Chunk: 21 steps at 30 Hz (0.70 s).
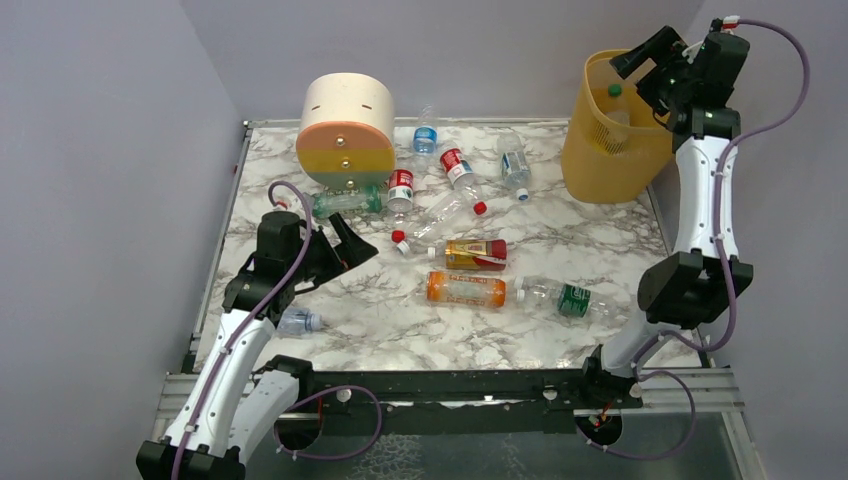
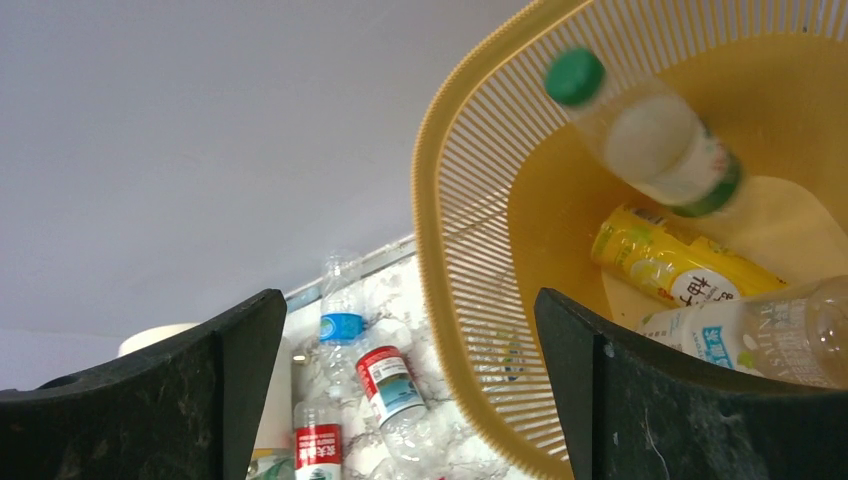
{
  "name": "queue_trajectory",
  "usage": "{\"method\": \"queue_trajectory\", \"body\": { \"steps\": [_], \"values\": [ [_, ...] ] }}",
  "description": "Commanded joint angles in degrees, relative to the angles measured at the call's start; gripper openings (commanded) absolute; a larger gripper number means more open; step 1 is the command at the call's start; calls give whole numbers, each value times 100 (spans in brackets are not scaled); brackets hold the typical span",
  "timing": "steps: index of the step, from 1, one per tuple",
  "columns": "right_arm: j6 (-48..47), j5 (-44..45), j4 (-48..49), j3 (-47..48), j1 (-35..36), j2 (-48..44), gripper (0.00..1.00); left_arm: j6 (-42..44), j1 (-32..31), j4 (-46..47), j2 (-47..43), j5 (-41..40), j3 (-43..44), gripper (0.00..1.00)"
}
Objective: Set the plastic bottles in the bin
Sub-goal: Place the plastic bottle in the trash bin, then pick up the plastic bottle at the center of the board.
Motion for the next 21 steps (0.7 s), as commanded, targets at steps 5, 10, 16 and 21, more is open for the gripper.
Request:
{"method": "queue_trajectory", "body": {
  "steps": [5, 10, 16, 21],
  "values": [
    [189, -1156, 526, -995, 104, -1132, 100, 7, -18, -136, -58, -4, 304, 99],
    [0, -1236, 729, -1744, 957, -1666, 99, -115, -14, -249, -36, 14, 303, 99],
    [-441, -941, 591, -2086, 2723, -1680, 100, -199, -9, -1407, 95, -909, 1122, 99],
    [-655, -920, 555, -2503, 3323, -1608, 100, -485, -10, -2654, 370, -1988, 1813, 99]
  ]
}}
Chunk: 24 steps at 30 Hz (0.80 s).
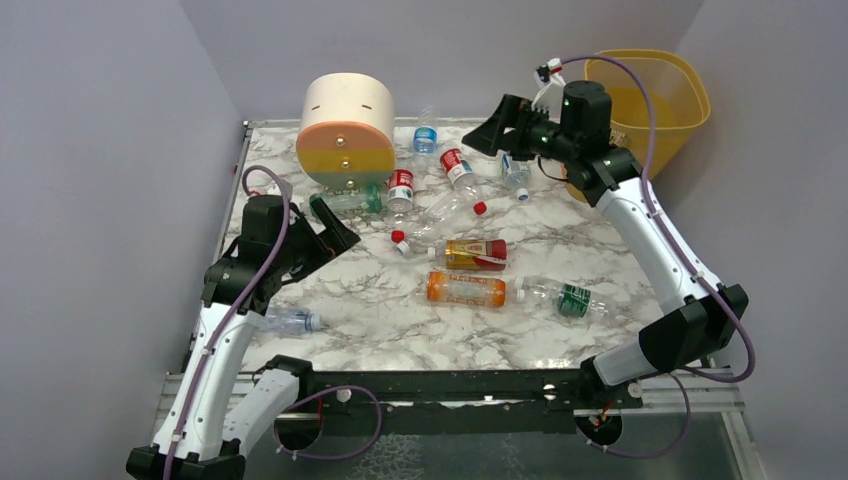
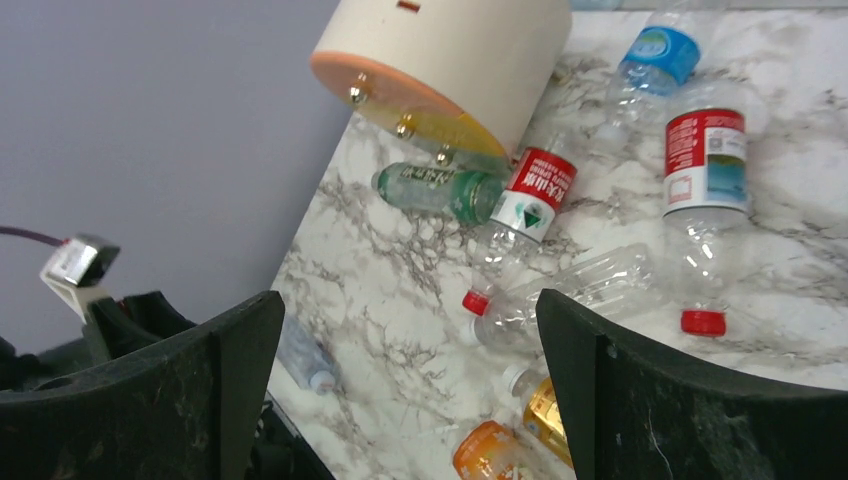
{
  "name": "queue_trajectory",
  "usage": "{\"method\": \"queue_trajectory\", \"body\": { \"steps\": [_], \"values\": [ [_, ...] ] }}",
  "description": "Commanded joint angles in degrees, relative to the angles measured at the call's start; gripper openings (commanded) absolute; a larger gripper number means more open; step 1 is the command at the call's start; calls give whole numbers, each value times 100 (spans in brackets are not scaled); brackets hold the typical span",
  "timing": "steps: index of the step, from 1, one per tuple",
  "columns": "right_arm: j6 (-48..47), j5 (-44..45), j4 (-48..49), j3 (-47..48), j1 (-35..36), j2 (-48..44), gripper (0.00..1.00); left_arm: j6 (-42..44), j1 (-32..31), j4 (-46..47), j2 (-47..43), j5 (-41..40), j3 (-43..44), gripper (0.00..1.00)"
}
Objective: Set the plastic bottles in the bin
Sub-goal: Pick up the plastic bottle at the center of the board.
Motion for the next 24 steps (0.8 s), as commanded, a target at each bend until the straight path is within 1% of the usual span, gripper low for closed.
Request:
{"method": "queue_trajectory", "body": {
  "steps": [1, 3, 5, 7, 10, 12, 15, 19, 21, 24],
  "values": [
    [-326, -25, 43, -356, 249, -15, 100, -452, -10, -1466, 184, -1424, 593, 99],
    [-369, -80, 70, -512, 329, -27, 100, -828, -10, -1951, 222, -1980, 669, 99],
    [-403, -142, 107, -630, 386, -55, 100, -1464, -10, -2496, 270, -2553, 735, 99],
    [-411, -258, 179, -751, 420, -67, 100, -1989, -10, -2852, 296, -2813, 684, 99],
    [-407, -498, 295, -901, 465, -70, 100, -2564, -10, -2989, 322, -2929, 496, 99],
    [-430, -643, 323, -966, 503, -42, 100, -2816, -10, -2902, 356, -2930, 359, 99],
    [-500, -802, 277, -979, 548, -11, 100, -3199, 16, -2863, 465, -3198, 180, 99],
    [-567, -915, 218, -1016, 586, -72, 100, -3170, 407, -2598, 697, -3201, -192, 99],
    [-555, -939, 225, -1072, 597, -133, 100, -2923, 834, -2326, 829, -3071, -372, 99],
    [-506, -983, 282, -1249, 618, -243, 100, -2289, 1657, -1908, 1058, -2840, -485, 99]
  ]
}}
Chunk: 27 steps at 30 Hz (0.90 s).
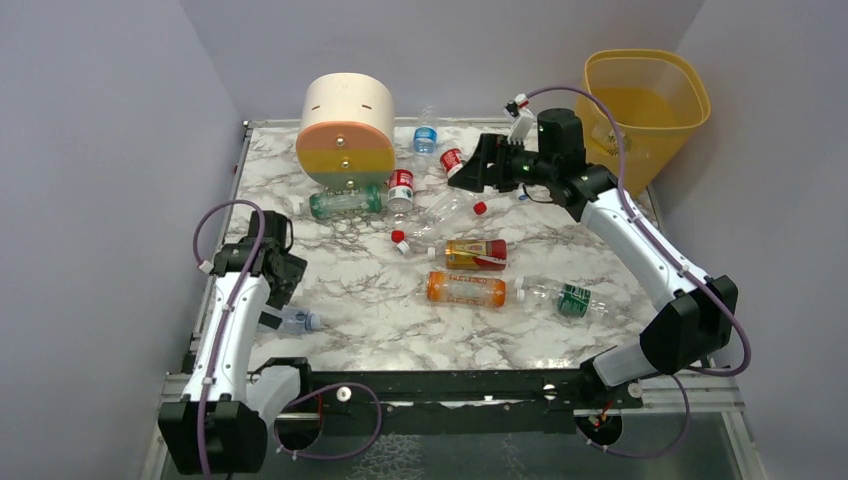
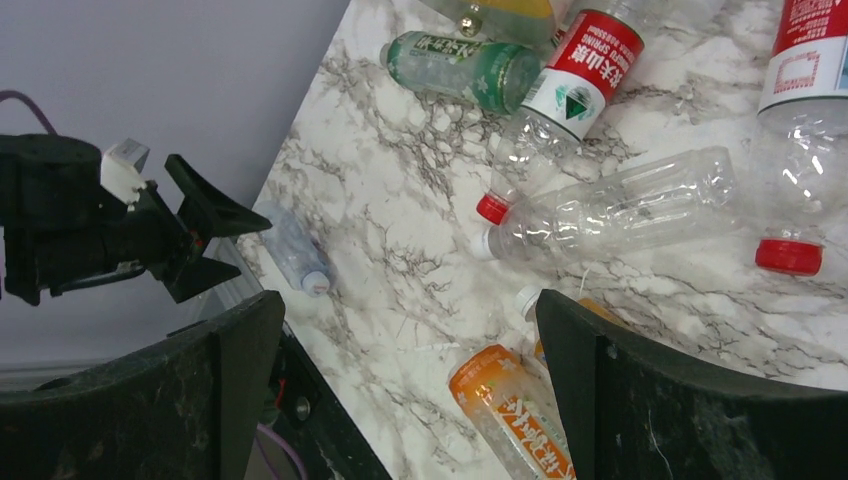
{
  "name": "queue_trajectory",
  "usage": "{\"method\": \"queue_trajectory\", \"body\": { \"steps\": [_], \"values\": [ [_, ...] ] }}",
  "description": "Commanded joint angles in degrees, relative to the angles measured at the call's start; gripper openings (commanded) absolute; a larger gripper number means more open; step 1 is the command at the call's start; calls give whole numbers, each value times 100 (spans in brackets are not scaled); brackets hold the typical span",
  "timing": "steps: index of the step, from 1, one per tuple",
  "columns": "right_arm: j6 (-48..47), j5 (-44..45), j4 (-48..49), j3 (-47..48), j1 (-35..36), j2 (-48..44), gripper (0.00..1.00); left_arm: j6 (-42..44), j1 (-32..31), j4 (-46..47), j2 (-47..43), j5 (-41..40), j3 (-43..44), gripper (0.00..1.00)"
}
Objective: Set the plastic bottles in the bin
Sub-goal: Pick up the plastic bottle at the center of the board.
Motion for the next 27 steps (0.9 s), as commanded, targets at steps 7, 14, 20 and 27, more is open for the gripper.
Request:
{"method": "queue_trajectory", "body": {
  "steps": [7, 14, 20, 27],
  "values": [
    [36, -140, 235, -472, 205, -395, 100, 1521, 2023, 1076, 700, 270, -97, 99],
    [48, 85, 134, -397, 524, -342, 100, 2314, 3155, 1640, 1097, 809, -505, 99],
    [112, 201, 121, -340, 735, -247, 100, 2293, 3236, 1935, 1204, 934, -789, 96],
    [174, 311, 136, -429, 917, -244, 100, 2270, 3240, 2283, 1496, 890, -1149, 95]
  ]
}}
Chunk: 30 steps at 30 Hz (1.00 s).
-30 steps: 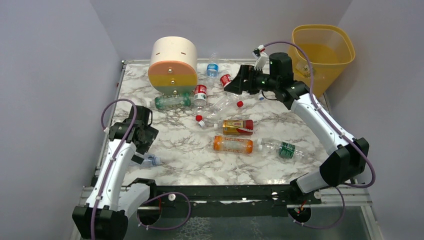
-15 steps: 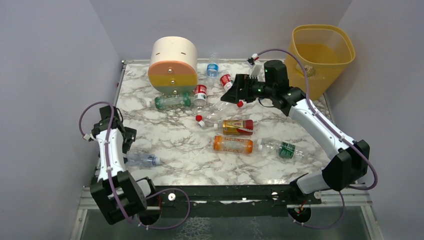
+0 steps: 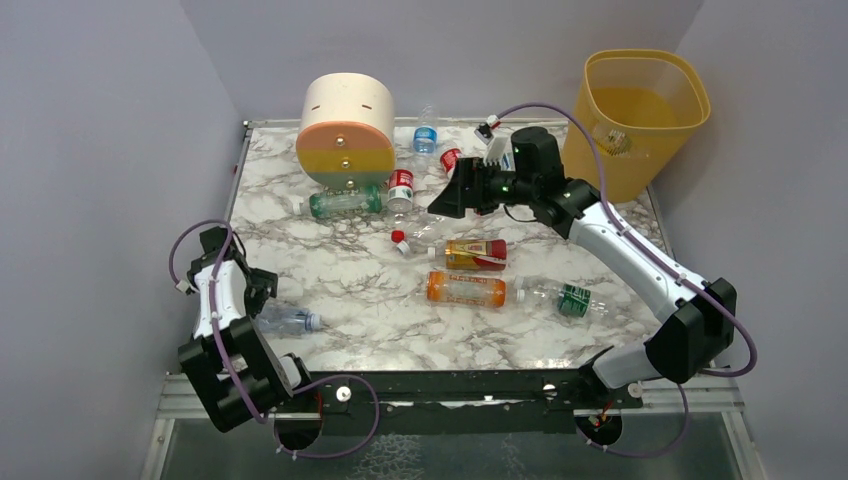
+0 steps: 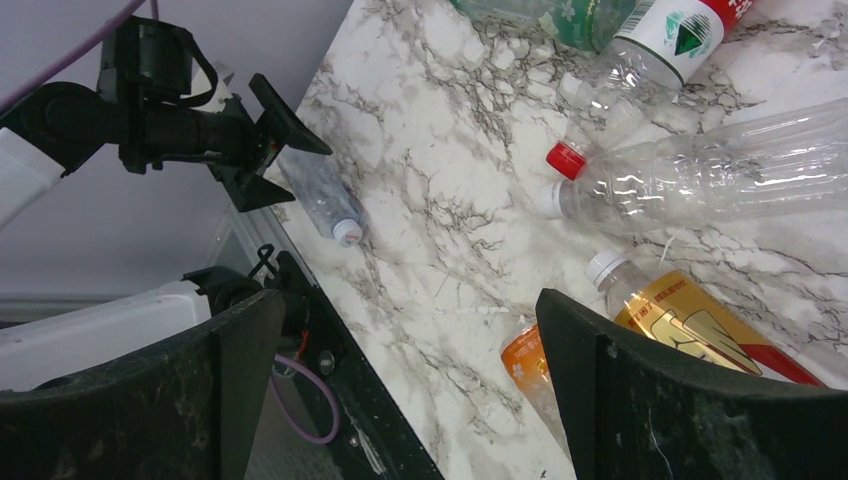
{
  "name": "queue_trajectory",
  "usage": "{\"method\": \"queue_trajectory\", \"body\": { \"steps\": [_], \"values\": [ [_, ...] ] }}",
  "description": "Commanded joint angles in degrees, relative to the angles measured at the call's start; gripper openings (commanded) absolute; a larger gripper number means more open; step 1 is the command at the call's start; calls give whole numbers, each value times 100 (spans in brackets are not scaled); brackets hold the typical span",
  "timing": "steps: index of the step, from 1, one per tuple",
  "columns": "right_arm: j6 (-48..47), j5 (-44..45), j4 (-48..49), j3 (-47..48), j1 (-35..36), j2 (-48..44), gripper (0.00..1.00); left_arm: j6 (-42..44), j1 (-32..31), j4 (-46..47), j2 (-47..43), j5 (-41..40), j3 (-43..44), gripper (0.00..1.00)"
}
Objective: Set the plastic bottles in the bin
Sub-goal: Pick up the plastic bottle at the center of the board.
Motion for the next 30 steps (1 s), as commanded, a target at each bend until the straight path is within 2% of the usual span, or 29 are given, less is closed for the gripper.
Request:
{"method": "queue_trajectory", "body": {
  "steps": [1, 5, 17, 25, 30],
  "values": [
    [93, 166, 106, -5, 104, -25, 100, 43, 41, 307, 124, 152, -200, 95],
    [116, 169, 105, -48, 141, -25, 100, -28, 34, 434, 140, 191, -257, 92],
    [147, 209, 133, -144, 209, -21, 100, 122, 40, 743, 213, 601, -366, 70],
    [173, 183, 197, -150, 263, 80, 100, 396, -42, 763, -279, 1324, -287, 59],
    [210, 142, 268, -164, 316, 147, 100, 587, -214, 646, -561, 1741, -163, 57]
  ]
}}
